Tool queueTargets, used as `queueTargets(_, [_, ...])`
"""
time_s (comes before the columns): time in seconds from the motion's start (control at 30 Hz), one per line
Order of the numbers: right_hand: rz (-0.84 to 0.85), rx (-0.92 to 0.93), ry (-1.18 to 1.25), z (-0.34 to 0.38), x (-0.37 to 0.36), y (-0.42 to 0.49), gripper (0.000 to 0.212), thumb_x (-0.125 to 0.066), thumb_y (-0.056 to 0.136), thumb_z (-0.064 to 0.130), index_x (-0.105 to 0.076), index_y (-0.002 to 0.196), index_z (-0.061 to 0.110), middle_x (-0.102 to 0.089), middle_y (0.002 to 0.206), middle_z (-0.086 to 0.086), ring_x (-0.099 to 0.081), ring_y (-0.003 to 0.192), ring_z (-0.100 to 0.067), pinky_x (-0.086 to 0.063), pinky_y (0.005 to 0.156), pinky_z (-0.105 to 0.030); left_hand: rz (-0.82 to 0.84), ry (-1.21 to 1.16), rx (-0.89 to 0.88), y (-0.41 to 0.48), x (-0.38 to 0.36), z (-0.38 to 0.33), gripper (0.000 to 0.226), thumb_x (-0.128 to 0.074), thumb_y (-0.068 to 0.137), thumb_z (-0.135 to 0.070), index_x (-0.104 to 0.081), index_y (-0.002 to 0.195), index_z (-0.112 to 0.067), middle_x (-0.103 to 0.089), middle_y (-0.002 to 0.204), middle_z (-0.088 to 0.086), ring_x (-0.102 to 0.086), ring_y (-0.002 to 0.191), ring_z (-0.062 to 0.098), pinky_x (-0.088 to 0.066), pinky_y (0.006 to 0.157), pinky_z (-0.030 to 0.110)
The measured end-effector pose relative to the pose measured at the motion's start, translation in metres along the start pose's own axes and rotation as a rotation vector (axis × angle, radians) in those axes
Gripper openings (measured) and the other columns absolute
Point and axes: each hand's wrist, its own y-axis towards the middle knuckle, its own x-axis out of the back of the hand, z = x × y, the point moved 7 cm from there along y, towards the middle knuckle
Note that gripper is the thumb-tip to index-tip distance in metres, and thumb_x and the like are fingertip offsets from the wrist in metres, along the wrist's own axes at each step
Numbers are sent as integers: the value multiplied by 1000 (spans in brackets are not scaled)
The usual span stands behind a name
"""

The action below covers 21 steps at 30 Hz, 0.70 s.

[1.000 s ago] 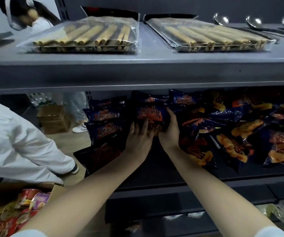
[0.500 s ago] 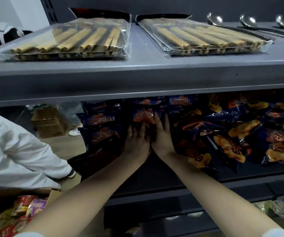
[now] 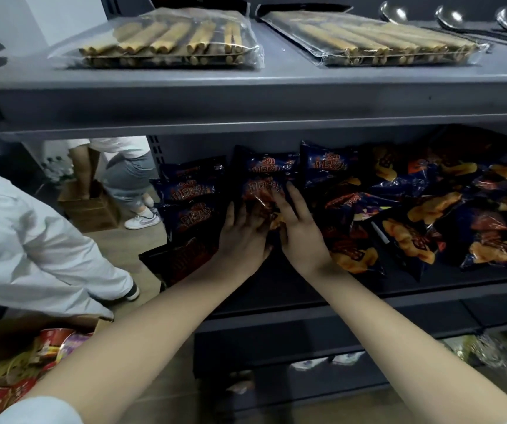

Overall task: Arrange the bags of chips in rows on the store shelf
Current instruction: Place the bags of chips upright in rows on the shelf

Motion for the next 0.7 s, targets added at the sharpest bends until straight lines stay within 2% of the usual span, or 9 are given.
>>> queueTargets(0.1, [28, -19, -8, 0, 5, -1, 73, -51, 83, -14, -29, 146, 15, -14, 156, -13, -18, 143, -29, -41, 105, -45, -4, -11, -4, -18, 15, 1, 61, -31, 95, -52, -22, 147, -23, -5, 158, 9, -1, 144, 33, 9, 114, 51])
queueTargets(0.17, [14, -24, 8, 1, 11, -4, 74, -52, 83, -13, -28, 146, 17, -12, 156, -10, -18, 143, -27, -41, 105, -44, -41, -70, 33, -39, 27, 13, 60, -30, 95, -53, -16, 147, -28, 2, 158, 7, 1, 144, 33, 8, 114, 51])
queueTargets(0.23, [-20, -31, 40, 5, 18, -11, 71, -54, 84, -11, -30, 146, 16, -14, 156, -8, -20, 143, -26, -42, 104, -43, -185, -124, 100, -71, 37, 32, 62, -33, 91, -53, -17, 146, -28, -8, 157, 11, -12, 141, 41, -7, 114, 56])
queueTargets(0.3, [-61, -31, 57, 13, 24, -23, 65, -53, 86, -6, -33, 144, 15, -17, 155, -7, -20, 143, -23, -40, 106, -42, -333, -151, 179, -106, 32, 52, 69, -38, 84, -56, -33, 141, -18, -30, 150, 20, -34, 129, 51, -28, 102, 63])
queueTargets(0.33, [-69, -14, 57, 21, 23, -31, 60, -52, 88, -2, -35, 143, 14, -20, 155, -7, -20, 143, -22, -38, 108, -42, -326, -147, 203, -120, 19, 59, 74, -42, 80, -58, -39, 139, -14, -34, 146, 23, -40, 123, 54, -34, 96, 64])
queueTargets(0.4, [-31, 71, 41, 43, 12, -48, 53, -48, 90, 10, -37, 142, 15, -24, 153, -8, -21, 142, -23, -34, 111, -43, -184, -136, 234, -135, -13, 68, 87, -61, 69, -61, -41, 138, -11, -35, 145, 27, -43, 118, 58, -40, 88, 67])
queueTargets(0.5, [147, 177, 27, 71, -26, -73, 57, -48, 90, 20, -32, 144, 20, -18, 156, -8, -15, 144, -30, -27, 113, -50, -56, -163, 226, -134, -42, 75, 104, -70, 54, -65, -38, 138, -14, -31, 146, 25, -42, 118, 58, -43, 82, 68])
queueTargets(0.6, [231, 146, 9, 80, -53, -84, 60, -44, 87, 27, -28, 145, 23, -6, 158, -5, -5, 144, -32, -21, 114, -51, -68, -160, 80, -121, -41, 75, 104, -70, 53, -65, -35, 140, -18, -26, 149, 21, -33, 127, 54, -43, 88, 63])
queueTargets(0.7, [235, 82, -2, 83, -59, -84, 62, -34, 85, 33, -29, 145, 22, -9, 157, -7, -6, 144, -34, -18, 114, -48, -67, -182, -69, -113, -40, 70, 104, -77, 55, -60, -32, 140, -19, -20, 151, 17, -26, 133, 50, -42, 96, 58])
